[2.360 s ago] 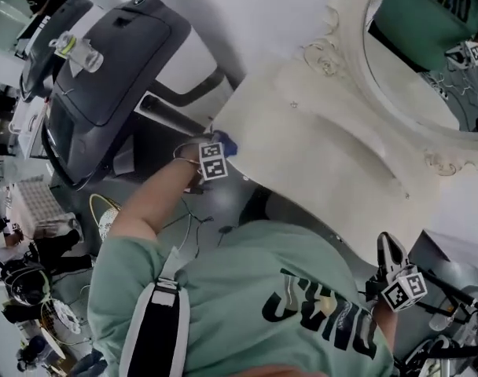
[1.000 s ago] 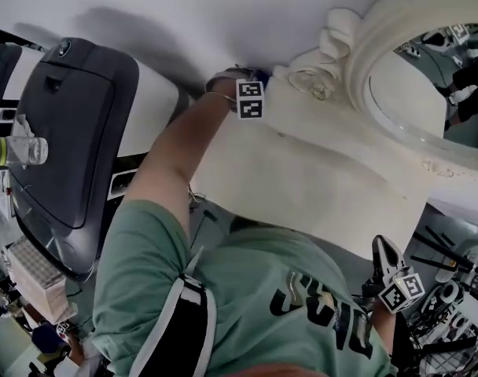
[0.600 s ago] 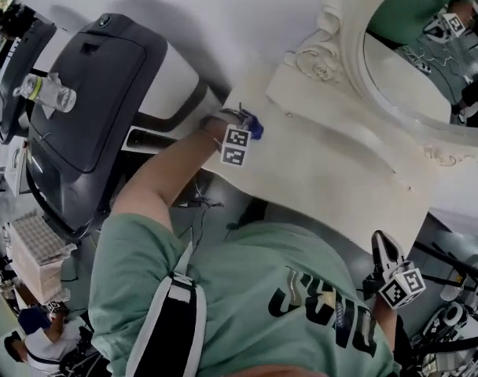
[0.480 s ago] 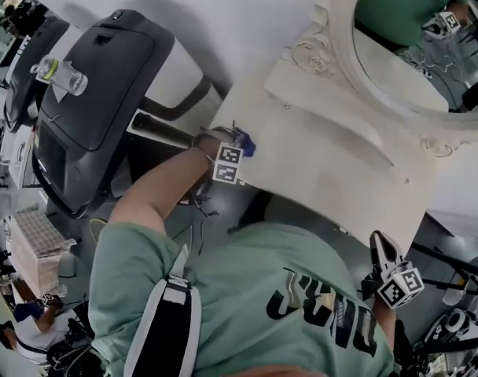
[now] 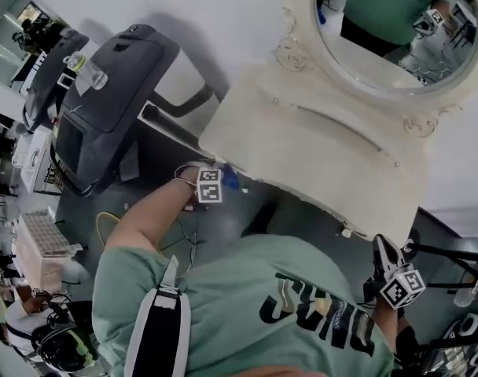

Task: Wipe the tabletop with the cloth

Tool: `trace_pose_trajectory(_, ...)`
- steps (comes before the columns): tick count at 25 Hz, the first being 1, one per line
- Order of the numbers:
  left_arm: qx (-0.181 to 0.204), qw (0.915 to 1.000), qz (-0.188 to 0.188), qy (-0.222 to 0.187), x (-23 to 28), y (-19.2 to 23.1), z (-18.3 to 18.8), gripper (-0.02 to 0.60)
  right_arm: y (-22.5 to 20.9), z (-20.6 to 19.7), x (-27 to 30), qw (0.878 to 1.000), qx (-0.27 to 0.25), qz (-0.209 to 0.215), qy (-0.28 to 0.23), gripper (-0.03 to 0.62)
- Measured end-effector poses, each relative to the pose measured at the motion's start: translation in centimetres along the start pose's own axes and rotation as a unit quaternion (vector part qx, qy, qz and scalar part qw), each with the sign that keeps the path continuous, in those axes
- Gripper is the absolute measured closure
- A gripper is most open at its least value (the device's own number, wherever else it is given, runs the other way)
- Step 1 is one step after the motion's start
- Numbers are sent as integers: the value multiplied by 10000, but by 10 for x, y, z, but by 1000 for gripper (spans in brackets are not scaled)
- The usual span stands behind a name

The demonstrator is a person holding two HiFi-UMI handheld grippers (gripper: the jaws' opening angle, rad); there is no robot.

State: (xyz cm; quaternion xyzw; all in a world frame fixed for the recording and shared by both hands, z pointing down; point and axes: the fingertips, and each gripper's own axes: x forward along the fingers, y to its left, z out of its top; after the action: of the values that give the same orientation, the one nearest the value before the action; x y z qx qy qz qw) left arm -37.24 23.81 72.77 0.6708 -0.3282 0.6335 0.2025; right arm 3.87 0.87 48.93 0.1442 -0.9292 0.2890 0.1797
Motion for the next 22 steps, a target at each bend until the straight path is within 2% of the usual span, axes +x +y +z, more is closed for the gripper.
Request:
trace_pose_trajectory(3,-493,9958,650,-405,-6,101,35,480,6,19,18,9999,-149,-23,-49,582)
trace_pose_trajectory(6,-614,9895,1176,-575,5,199,69,480,6,35,42,9997,-198,-148,-64,582)
trace_pose_trajectory(8,-620,9870,1354,-607,18,253,84,480,8,45,60,9994,-175,-293,-16,582)
trace_pose_trajectory(10,-605,9873,1354,-567,34,291,93,480,8,56,79,9989,-159,-432,53,582)
trace_pose_trajectory(12,-462,9908,1205,-407,51,310,94,480,7,68,96,9983,-168,-548,89,582)
trace_pose_trajectory(15,-280,9933,1086,-280,75,310,87,480,1,81,110,9975,-123,-697,89,581)
trace_pose_trajectory(19,-582,9935,826,-528,81,316,87,480,-10,90,123,9972,-86,-719,165,582)
trace_pose_trajectory(22,-647,9945,715,-399,80,308,85,482,-10,88,126,9980,-123,-549,276,582)
